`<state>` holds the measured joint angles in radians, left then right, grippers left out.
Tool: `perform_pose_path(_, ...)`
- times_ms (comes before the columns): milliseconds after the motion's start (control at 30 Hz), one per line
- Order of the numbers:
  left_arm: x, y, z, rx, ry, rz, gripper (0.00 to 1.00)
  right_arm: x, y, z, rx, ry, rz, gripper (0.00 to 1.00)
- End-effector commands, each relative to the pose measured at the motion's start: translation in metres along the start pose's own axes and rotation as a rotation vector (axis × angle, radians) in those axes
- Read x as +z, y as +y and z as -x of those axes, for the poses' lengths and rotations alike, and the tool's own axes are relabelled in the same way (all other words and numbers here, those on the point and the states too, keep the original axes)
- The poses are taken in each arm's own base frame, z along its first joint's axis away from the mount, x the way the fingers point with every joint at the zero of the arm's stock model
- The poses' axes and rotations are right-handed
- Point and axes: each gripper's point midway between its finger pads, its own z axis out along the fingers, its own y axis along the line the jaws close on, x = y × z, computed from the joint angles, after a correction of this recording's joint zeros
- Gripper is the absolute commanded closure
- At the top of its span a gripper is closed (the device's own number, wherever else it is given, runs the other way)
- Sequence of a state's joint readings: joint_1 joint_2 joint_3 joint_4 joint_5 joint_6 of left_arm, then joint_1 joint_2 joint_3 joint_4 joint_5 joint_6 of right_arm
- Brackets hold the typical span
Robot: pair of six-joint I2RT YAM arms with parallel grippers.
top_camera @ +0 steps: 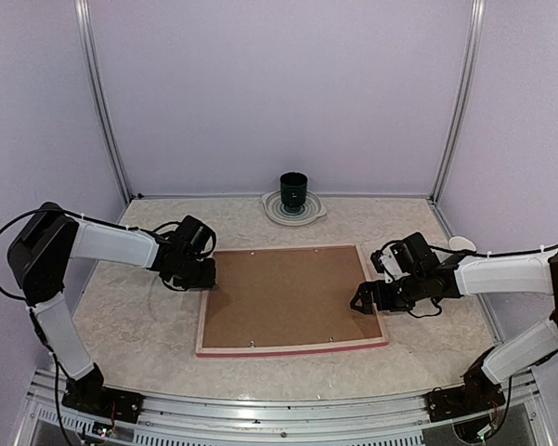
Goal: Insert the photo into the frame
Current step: Press the fastener onto the backboard.
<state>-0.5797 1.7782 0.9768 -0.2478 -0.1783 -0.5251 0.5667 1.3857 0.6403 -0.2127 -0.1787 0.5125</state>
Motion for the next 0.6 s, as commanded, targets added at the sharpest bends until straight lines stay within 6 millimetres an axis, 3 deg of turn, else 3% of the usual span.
perform_pose_path(0,0.008,0.01,-0.013,0.021,0.047,0.043,0.66,-0.001,-0.001,0.006,-0.009,-0.006,-0.004,0.01)
perform_pose_path(233,0.005,0.01,-0.012,0.021,0.04,0.043,0.66,0.001,0.0,0.007,-0.01,-0.004,-0.003,0.01)
perform_pose_path(433,0.001,0.01,-0.005,0.017,0.021,0.047,0.52,0.002,-0.001,0.006,-0.009,-0.002,-0.004,0.01)
perform_pose_path(567,-0.005,0.003,0.005,0.01,0.0,0.024,0.51,0.003,-0.001,0.005,-0.008,-0.001,-0.004,0.01)
